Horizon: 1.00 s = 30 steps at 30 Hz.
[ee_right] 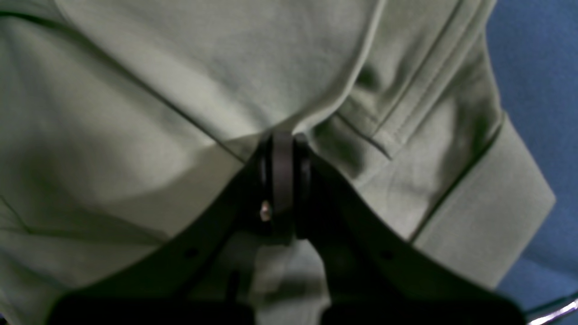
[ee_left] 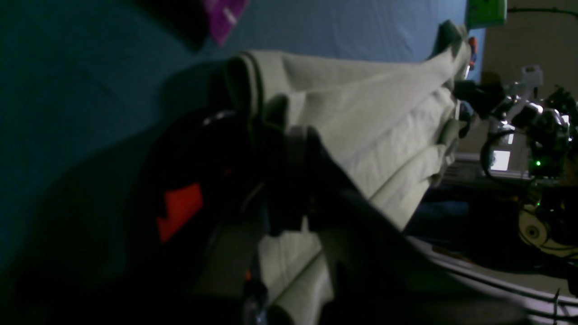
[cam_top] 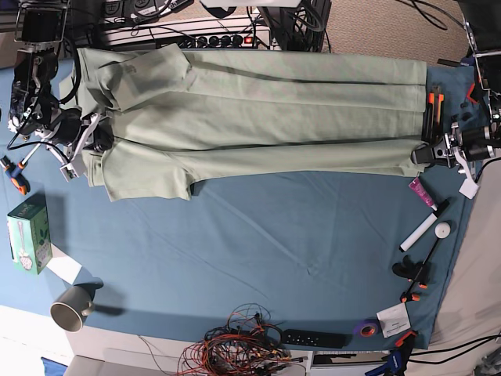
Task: Fold the T-shirt properly
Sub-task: 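Fold the held side edge over the shirt body with both grippers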
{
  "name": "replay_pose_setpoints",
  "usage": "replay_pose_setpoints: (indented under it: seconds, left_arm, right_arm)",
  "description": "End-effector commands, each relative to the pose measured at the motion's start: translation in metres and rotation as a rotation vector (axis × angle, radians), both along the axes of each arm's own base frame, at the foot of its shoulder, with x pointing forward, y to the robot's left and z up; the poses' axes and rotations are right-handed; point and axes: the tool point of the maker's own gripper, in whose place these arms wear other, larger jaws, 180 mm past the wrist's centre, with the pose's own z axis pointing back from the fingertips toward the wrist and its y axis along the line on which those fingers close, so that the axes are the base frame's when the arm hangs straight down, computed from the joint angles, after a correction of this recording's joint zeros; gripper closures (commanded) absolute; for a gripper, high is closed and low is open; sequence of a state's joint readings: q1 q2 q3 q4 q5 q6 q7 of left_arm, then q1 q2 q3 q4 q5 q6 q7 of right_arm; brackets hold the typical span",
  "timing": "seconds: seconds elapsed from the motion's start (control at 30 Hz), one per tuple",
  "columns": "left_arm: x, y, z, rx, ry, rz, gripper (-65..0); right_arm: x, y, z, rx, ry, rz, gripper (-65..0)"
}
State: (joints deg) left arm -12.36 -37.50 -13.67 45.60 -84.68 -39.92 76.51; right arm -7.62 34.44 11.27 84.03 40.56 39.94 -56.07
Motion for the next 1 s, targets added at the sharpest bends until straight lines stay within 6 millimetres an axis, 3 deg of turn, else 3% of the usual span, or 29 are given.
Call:
replay_pose_setpoints:
  seconds: [0.0, 0.2, 0.47, 0.73, 0.97]
  left_arm:
    - [0.009, 0.01, 0.015, 0.03, -0.042, -0.006, 0.0]
    - [0.016, 0.003, 0.029, 0.054, -0.096, -0.055, 0.0]
    - [0.011, 0.003, 0.027, 0.065, -0.078, -0.083, 0.0]
    - [0.01, 0.003, 0.027, 0.066, -0.074, -0.089, 0.0]
    - [0.01, 0.003, 0.027, 0.066, -0.074, -0.089, 0.0]
  right_arm:
    - [0.011, -0.007, 0.019, -0.022, -0.051, 0.01, 0.0]
    - [0.012, -0.002, 0.025, -0.038, -0.064, 0.032, 0.0]
    - [-0.003, -0.006, 0.015, -0.051, -0.02, 0.035, 0.0]
    - [-0.004, -0.03, 0.022, -0.144, -0.004, 0.046, 0.0]
    - [-0.011, -0.027, 0.02, -0.119, 0.027, 0.046, 0.0]
